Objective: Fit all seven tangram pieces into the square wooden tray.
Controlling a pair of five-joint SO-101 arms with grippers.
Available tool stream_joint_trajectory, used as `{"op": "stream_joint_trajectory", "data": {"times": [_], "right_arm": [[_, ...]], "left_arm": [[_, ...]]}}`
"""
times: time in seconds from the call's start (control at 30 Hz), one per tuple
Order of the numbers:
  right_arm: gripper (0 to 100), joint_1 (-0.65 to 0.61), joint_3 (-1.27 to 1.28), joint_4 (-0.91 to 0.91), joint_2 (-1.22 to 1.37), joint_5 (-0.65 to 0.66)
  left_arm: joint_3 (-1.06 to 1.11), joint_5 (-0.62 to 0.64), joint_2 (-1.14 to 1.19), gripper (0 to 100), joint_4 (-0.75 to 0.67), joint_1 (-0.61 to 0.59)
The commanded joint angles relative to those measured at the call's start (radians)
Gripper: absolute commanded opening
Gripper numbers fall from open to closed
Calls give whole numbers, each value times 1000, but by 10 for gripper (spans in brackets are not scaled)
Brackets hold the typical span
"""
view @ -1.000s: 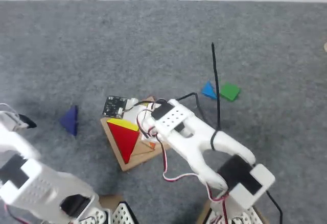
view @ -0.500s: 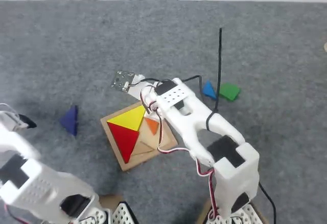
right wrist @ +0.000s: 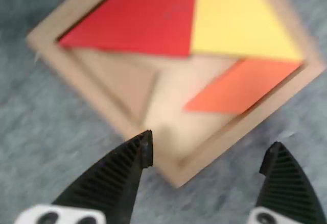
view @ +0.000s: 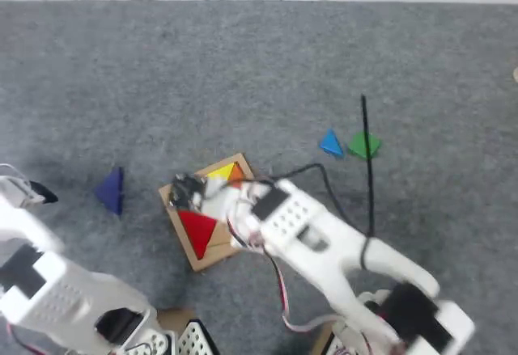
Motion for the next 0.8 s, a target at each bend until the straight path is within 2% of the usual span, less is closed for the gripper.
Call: {"op": "stream_joint_trajectory", "data": {"times": [0.0,0.2,0.43,0.77], "right_arm": [[336,-10,17,-16,-77,-20],[336,-36,5,-96,22,-49],[336,-111,-51,-99,130,-83],[336,-33,-153,-97,209,-55]], "left_arm": [[-2,-9,-61,265,-8,20],[-2,-9,-61,265,-8,15],[-2,-9,-60,265,-8,20],[-2,-9,-61,265,-8,17]]}}
